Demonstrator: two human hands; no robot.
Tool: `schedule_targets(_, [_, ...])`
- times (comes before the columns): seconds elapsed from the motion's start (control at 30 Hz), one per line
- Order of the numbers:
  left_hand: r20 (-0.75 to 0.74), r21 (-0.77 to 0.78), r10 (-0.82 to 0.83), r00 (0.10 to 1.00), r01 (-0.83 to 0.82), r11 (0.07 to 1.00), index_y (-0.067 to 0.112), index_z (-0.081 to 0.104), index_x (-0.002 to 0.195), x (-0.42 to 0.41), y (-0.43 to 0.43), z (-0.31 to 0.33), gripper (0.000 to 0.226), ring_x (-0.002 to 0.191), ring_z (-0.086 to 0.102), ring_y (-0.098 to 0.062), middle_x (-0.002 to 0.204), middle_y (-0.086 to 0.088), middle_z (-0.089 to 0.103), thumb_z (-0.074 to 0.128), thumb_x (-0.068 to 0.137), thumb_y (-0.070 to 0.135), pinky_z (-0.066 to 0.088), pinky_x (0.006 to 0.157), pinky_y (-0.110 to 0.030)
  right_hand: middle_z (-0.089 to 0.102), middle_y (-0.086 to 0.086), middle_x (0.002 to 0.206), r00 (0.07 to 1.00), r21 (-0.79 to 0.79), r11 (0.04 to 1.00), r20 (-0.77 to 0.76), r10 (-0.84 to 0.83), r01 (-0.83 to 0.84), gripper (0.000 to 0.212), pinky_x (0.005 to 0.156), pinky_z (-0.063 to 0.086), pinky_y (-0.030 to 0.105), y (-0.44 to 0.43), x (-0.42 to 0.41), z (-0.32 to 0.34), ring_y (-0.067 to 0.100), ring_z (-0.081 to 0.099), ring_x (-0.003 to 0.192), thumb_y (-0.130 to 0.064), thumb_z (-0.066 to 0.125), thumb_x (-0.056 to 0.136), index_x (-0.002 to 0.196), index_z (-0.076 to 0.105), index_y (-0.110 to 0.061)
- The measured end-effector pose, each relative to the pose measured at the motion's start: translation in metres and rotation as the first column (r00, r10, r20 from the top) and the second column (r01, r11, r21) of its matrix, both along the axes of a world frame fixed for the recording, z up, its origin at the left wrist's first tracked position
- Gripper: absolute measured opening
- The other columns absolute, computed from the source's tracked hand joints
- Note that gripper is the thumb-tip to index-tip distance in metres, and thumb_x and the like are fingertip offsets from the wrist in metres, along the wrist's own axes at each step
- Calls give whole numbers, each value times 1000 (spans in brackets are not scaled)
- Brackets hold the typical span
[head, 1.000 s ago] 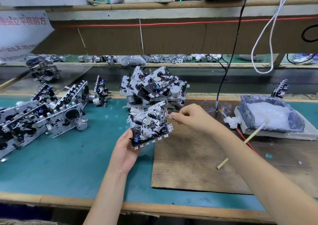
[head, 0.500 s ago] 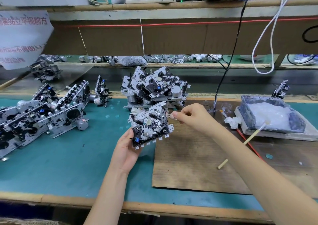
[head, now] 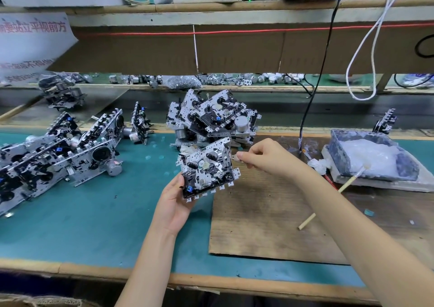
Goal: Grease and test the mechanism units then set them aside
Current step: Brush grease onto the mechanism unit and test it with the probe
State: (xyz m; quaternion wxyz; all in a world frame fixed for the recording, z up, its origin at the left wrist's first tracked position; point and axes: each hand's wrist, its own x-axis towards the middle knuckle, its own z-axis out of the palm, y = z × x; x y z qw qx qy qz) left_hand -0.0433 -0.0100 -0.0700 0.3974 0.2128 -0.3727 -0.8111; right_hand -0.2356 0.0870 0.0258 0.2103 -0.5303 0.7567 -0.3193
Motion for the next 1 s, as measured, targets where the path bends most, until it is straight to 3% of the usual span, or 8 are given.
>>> schedule_targets(0.07, [-1, -1, 0, 1000, 0, 1000, 21, 79, 82, 0, 0, 0, 33, 79, 71, -9, 89, 2, 75, 47, 81, 18, 56, 62, -22, 47, 8, 57, 1000, 4, 1000, -15, 7, -7, 44, 51, 30, 22, 0, 1, 1, 13, 36, 50, -38, 58, 89, 54, 57, -11])
schedule_targets(0.2, [7, 5, 1, 1000, -1, 1000, 22, 79, 82, 1, -1, 0, 43, 78, 70, -8, 88, 3, 75, 39, 92, 14, 56, 62, -20, 42, 8, 53, 1000, -66, 998, 4, 8, -8, 46, 57, 31, 26, 2, 4, -2, 16, 37, 49, -34, 59, 89, 48, 51, -14])
schedule_targets(0.27, [5, 8, 3, 1000, -3, 1000, 22, 79, 82, 1, 0, 1, 40, 77, 70, -8, 88, 3, 75, 41, 90, 15, 56, 63, -20, 40, 9, 51, 1000, -98, 995, 20, 7, -5, 48, 62, 33, 29, 2, 4, -4, 30, 50, 56, -32, 59, 89, 46, 49, -14])
schedule_targets(0.33, [2, 11, 4, 1000, -4, 1000, 22, 79, 81, 1, 0, 1, 38, 76, 70, -8, 88, 3, 75, 42, 88, 15, 56, 62, -20, 42, 13, 53, 1000, -115, 993, 29, 5, -2, 48, 63, 34, 30, 1, 3, -5, 40, 61, 74, -30, 59, 90, 45, 49, -14])
schedule_targets(0.4, [-4, 9, 3, 1000, -3, 1000, 21, 79, 82, 0, 0, 2, 35, 77, 70, -8, 88, 3, 75, 45, 84, 17, 56, 62, -21, 43, 13, 53, 1000, -120, 993, 22, 4, -1, 48, 62, 34, 30, 0, 3, -6, 33, 62, 68, -30, 59, 90, 45, 49, -14])
schedule_targets(0.47, [-8, 12, 7, 1000, -7, 1000, 21, 79, 82, 0, 0, 2, 38, 77, 70, -8, 88, 2, 75, 43, 87, 15, 56, 62, -21, 42, 11, 52, 1000, -115, 993, 11, 8, -6, 47, 60, 33, 29, 0, 3, -6, 21, 49, 57, -30, 59, 89, 47, 50, -12])
schedule_targets(0.63, [-8, 34, 15, 1000, -14, 999, 21, 79, 82, 0, 0, 1, 47, 76, 70, -8, 89, 2, 75, 36, 96, 12, 56, 61, -21, 39, 3, 48, 1000, -101, 995, -6, 8, -9, 45, 55, 30, 26, 0, 4, -5, 12, 33, 46, -32, 59, 89, 49, 52, -12])
schedule_targets(1.0, [-2, 21, -2, 1000, 2, 1000, 20, 79, 82, 0, -1, 0, 31, 78, 70, -9, 89, 2, 75, 48, 78, 19, 57, 65, -22, 45, 2, 50, 1000, 28, 1000, 6, 11, -11, 45, 47, 30, 19, 2, -3, 0, 4, 33, 37, -41, 57, 88, 54, 58, -11])
